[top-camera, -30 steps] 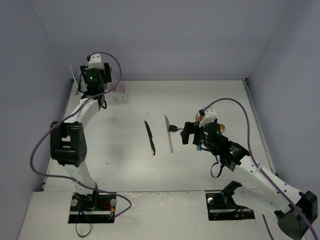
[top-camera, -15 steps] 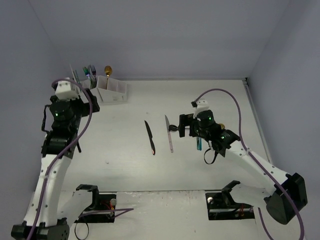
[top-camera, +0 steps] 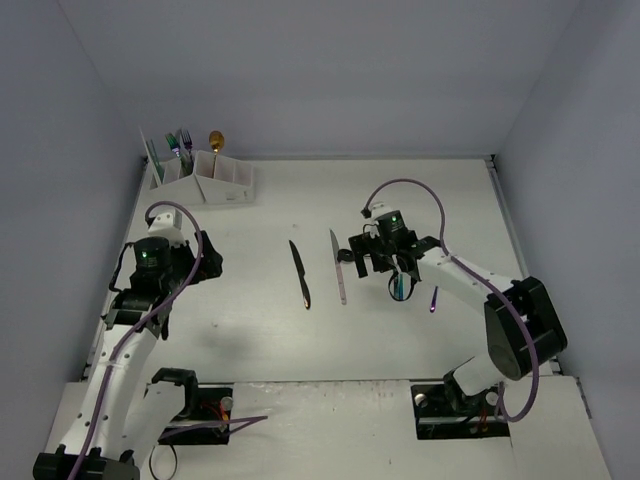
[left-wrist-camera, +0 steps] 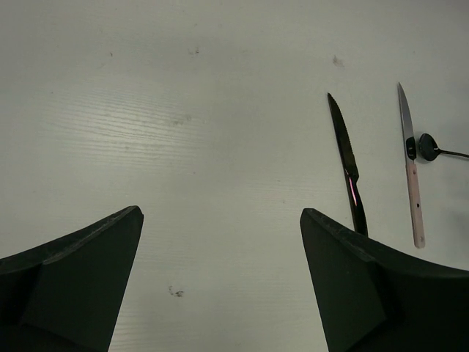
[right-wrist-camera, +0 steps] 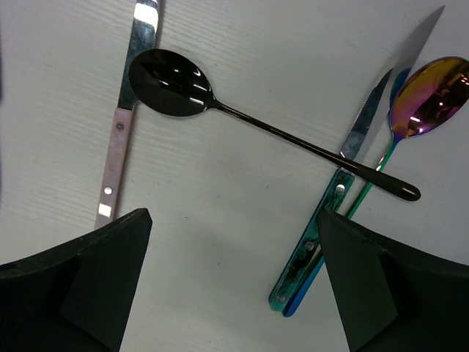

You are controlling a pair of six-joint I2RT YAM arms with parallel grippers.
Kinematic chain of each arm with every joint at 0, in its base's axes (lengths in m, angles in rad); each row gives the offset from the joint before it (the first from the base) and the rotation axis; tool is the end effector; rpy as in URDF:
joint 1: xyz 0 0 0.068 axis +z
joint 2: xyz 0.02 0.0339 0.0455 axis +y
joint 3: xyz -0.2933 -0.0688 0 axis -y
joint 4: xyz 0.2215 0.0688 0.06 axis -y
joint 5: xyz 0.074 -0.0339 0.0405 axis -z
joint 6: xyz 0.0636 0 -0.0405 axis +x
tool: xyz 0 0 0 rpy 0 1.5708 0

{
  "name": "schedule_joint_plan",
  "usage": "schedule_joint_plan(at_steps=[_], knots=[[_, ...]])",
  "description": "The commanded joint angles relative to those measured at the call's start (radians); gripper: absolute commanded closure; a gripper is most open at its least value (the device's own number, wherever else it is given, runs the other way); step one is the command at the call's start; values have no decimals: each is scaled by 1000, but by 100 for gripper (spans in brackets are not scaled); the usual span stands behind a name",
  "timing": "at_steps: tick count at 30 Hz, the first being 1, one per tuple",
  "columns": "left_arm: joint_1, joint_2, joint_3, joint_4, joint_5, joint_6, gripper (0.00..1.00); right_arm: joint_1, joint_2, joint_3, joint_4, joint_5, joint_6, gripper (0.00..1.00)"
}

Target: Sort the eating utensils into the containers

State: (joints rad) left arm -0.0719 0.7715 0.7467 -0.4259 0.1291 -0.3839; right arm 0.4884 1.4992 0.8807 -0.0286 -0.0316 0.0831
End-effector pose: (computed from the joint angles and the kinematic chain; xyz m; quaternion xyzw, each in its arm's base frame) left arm 0.1551 -0.0194 0.3128 -0.0975 0.8405 -0.1730 0.5041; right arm 0.2852 0.1538 0.2436 -0.1871 0.8754 0.1392 0.4235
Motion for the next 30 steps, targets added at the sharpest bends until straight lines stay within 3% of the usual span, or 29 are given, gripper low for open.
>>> schedule_joint_plan(at_steps=[1, 12, 30], knots=[[1, -15, 32, 35, 24, -18, 13, -31, 58, 81, 3, -57, -155, 7], [0, -9, 29, 33, 6, -18, 13, -91, 207, 186, -34, -162, -344, 7], [1, -18, 29, 30, -3, -13, 13, -94, 407, 276, -82, -205, -390, 12]])
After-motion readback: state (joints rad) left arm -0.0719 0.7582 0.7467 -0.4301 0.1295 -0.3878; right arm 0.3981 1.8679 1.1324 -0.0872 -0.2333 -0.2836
